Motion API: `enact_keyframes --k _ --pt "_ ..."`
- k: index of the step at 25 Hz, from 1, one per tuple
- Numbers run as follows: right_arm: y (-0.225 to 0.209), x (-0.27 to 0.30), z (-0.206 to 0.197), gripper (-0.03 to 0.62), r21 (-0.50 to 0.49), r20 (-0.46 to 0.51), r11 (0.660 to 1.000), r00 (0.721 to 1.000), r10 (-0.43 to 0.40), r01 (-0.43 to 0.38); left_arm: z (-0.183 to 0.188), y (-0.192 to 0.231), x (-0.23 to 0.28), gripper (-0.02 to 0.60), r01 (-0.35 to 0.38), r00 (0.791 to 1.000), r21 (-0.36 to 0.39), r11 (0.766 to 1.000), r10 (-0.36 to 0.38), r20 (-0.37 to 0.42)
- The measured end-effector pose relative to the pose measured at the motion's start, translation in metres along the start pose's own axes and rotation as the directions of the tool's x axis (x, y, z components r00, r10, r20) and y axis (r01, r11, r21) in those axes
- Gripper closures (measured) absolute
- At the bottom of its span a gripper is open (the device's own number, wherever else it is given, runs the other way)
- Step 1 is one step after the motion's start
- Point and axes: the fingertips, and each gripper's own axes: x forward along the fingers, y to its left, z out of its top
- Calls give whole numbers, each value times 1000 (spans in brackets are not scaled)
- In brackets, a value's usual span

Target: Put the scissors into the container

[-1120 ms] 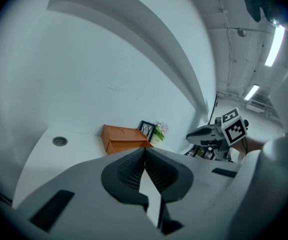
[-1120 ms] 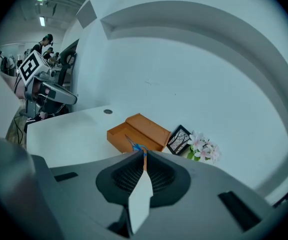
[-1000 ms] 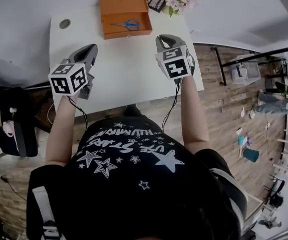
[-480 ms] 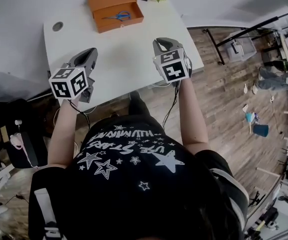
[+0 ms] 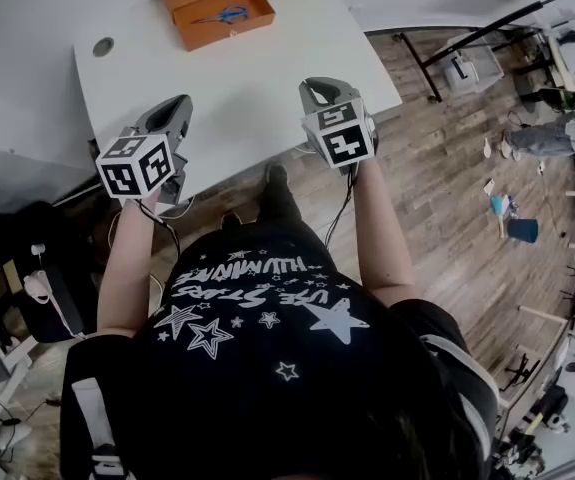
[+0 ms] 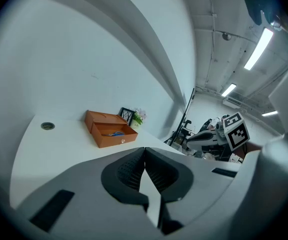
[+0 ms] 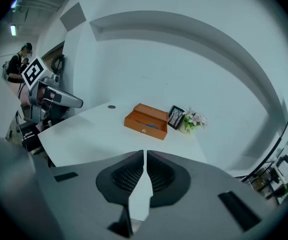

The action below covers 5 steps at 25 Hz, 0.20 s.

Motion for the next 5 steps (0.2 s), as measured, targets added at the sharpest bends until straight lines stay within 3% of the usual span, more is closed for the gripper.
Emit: enact_keyframes --k 5 --pt "11 -2 1 540 7 3 1000 1000 1 -1 -14 0 -6 561 8 1000 -19 1000 -8 -23"
